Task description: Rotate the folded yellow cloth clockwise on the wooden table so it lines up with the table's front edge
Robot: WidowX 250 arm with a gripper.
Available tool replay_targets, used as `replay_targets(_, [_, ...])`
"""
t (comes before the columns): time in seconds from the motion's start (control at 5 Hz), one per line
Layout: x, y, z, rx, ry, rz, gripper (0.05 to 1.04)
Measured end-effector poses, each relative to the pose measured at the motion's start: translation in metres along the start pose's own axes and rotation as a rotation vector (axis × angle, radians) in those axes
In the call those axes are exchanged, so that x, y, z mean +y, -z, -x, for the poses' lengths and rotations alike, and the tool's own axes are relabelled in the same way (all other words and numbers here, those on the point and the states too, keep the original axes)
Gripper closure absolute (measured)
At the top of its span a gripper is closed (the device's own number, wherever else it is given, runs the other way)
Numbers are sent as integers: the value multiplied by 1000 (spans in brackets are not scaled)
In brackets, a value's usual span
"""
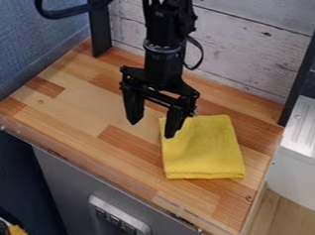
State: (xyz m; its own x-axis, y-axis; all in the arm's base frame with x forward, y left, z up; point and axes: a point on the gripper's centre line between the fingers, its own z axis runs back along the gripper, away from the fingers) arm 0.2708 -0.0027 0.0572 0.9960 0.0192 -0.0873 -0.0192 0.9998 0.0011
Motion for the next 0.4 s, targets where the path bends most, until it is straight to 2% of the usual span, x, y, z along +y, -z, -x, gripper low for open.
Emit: replay_targets(0.4, [-18,4,-2,-33,-161,4,90])
